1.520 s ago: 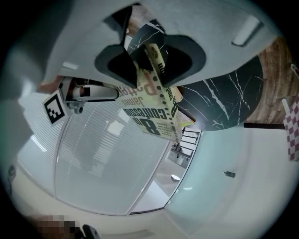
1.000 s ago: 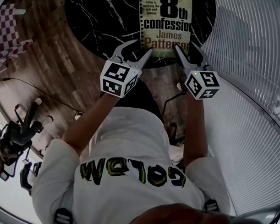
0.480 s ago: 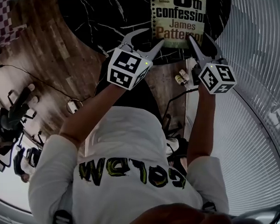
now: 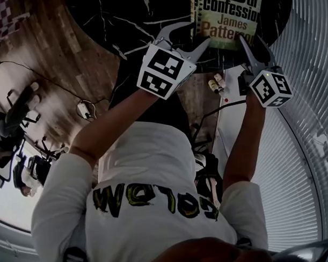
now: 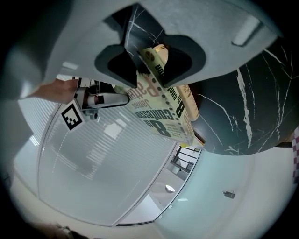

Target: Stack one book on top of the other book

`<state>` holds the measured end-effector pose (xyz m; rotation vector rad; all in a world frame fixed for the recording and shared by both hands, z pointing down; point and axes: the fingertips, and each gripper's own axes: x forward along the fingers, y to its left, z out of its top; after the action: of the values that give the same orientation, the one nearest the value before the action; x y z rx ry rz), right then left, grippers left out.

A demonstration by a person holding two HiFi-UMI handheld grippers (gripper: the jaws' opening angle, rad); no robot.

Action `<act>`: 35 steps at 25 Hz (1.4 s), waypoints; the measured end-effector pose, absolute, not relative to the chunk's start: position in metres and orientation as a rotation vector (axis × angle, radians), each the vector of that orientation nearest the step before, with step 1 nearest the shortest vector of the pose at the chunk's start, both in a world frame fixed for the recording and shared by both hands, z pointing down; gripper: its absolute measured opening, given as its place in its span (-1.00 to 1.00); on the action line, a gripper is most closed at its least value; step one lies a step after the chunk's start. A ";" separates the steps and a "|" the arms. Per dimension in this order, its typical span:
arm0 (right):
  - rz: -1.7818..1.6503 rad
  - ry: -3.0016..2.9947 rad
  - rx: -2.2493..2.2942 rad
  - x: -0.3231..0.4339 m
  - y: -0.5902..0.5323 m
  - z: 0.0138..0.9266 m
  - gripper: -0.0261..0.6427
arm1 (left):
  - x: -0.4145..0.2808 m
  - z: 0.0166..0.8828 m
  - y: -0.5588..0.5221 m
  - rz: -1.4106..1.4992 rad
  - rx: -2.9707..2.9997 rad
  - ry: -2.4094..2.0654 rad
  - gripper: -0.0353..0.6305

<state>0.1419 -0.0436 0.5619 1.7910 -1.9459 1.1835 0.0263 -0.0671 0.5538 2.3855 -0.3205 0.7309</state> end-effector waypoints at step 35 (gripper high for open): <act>0.850 -1.842 1.943 0.137 -0.013 0.517 -0.17 | 0.002 0.514 -0.075 0.766 2.462 -0.362 -0.29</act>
<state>0.1370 -0.0135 0.5166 1.9428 -1.8421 0.8495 0.0021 -0.0751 0.5139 2.4624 -0.3615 0.7662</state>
